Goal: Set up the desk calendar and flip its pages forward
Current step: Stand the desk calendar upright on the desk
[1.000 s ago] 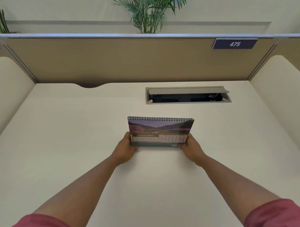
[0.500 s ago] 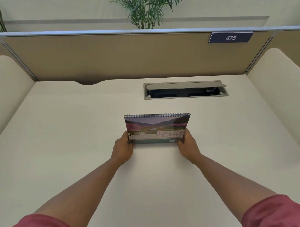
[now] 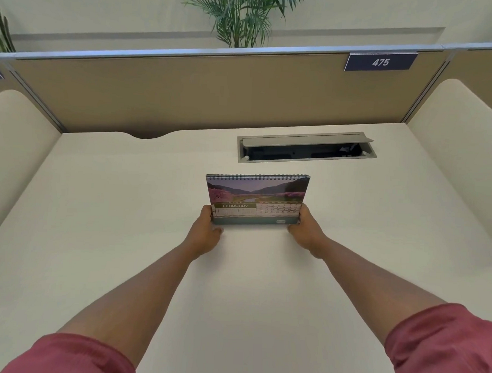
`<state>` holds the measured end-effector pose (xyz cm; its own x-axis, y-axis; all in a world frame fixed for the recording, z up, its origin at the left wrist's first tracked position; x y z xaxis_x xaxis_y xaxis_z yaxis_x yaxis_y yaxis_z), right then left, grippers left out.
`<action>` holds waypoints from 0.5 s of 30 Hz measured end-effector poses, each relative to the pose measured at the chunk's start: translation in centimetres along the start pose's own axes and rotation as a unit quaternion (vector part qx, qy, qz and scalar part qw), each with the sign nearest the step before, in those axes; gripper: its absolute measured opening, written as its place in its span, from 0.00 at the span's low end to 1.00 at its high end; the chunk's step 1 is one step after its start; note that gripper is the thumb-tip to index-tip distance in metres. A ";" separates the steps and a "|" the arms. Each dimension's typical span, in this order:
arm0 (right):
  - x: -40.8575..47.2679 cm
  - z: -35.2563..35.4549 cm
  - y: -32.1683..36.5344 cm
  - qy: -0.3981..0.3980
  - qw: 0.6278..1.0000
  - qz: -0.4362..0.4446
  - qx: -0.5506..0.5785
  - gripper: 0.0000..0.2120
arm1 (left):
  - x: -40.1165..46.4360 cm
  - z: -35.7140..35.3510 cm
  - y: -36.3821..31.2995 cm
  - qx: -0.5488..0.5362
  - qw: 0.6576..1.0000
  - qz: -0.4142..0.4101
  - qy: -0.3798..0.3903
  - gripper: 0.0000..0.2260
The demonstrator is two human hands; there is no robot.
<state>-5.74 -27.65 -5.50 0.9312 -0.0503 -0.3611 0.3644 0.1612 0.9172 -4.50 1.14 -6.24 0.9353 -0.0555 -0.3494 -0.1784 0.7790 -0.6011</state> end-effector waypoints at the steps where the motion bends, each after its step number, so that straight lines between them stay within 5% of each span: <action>1: -0.2 0.0 -0.1 -0.009 1.000 0.009 0.004 0.29 | -0.3 -0.2 -0.1 -0.010 1.000 0.002 -0.020 0.23; 6: -1.6 -0.4 0.2 -0.080 0.994 0.072 0.010 0.26 | -2.4 -1.3 -1.1 -0.016 0.992 -0.017 -0.126 0.27; 15: -2.9 -2.5 -0.1 -0.140 0.986 0.086 0.029 0.24 | -4.2 -1.6 -2.6 -0.032 0.984 -0.026 -0.170 0.23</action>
<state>-8.49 -25.08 -4.93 0.9431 -0.2986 -0.1465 0.1934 0.1340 0.9719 -8.48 -1.64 -4.39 0.9900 0.1265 -0.0616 -0.1355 0.7388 -0.6601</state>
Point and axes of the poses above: each hand's wrist, its own x-axis towards the middle knuckle, its own z-axis out of the back of the hand, y = z × x, the point moved 1 cm from there along x, towards the middle knuckle, and after that the axes turned 15 degrees about x, right-handed, at the moved point
